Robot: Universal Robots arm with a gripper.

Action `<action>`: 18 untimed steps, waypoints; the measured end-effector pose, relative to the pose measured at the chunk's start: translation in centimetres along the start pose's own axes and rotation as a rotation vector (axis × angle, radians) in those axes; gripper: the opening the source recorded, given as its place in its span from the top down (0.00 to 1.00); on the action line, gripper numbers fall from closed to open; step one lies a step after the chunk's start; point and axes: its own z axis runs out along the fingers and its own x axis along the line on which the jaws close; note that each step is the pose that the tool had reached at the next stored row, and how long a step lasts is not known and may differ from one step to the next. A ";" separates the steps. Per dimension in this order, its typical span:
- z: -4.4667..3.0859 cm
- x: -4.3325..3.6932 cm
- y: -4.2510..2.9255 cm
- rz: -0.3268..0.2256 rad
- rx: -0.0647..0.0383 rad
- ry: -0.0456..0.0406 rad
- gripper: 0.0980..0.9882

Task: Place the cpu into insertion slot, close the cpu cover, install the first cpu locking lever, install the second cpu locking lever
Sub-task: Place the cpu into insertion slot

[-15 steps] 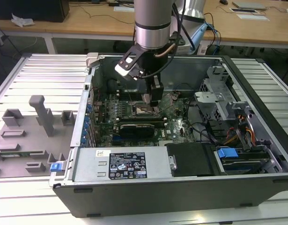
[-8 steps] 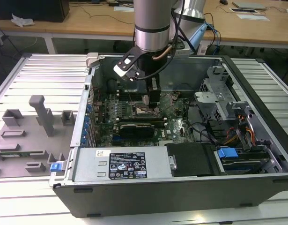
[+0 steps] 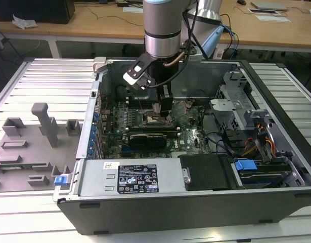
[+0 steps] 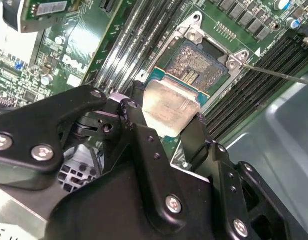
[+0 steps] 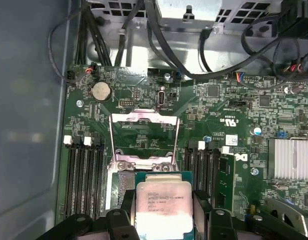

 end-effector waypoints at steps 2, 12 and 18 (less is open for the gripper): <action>0.21 0.20 -0.07 0.000 0.000 -0.0001 0.50; 1.19 0.73 -0.64 0.033 0.000 -0.0031 0.50; 1.67 1.22 -0.88 0.051 0.000 -0.0048 0.50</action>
